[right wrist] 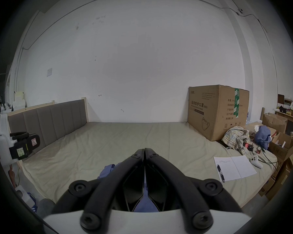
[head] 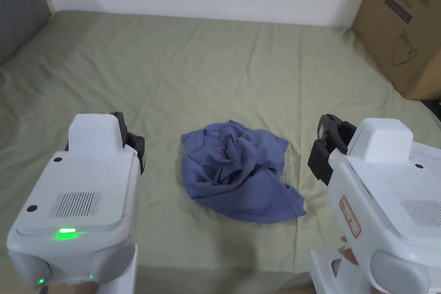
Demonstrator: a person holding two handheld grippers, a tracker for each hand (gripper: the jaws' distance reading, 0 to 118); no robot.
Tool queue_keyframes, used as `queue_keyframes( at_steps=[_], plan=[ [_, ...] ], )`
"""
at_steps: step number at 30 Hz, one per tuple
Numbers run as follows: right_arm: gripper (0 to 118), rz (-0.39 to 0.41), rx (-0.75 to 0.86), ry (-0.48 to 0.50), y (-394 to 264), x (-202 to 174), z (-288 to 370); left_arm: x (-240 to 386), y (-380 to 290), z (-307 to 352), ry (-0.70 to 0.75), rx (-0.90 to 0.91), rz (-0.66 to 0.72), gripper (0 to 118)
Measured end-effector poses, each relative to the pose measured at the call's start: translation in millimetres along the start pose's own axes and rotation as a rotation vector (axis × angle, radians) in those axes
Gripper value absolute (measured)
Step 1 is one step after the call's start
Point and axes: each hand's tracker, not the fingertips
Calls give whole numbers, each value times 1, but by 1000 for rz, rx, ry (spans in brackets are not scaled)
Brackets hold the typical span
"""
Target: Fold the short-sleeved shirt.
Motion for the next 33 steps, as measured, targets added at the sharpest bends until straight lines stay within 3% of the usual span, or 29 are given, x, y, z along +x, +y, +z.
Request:
queue_keyframes(
  at_steps=[10, 16, 18, 19, 20, 23, 26, 33],
  plan=[
    [0, 7, -43, 5, -6, -1, 0, 10, -12, -6, -83, -93, 28, 0],
    [0, 8, -57, 16, -8, 1, -9, 17, -2, -52, -109, -228, 11, 4],
    [0, 7, -63, 18, -8, 2, -13, 22, 3, -80, -131, -270, -9, 22],
    [0, 6, -64, 19, -9, 2, -15, 24, 7, -97, -159, -300, -2, 40],
    [0, 6, -69, 18, -9, 3, -17, 26, 11, -116, -188, -349, 8, 67],
    [0, -1, -84, 18, -12, 6, -23, 45, 19, -167, -170, -467, -21, 100],
    [0, -9, -106, 14, -16, 11, -30, 61, 18, -219, -155, -567, -66, 111],
    [0, -19, -182, -22, -31, 28, -50, 86, -19, -330, -212, -898, 33, 111]
  ],
)
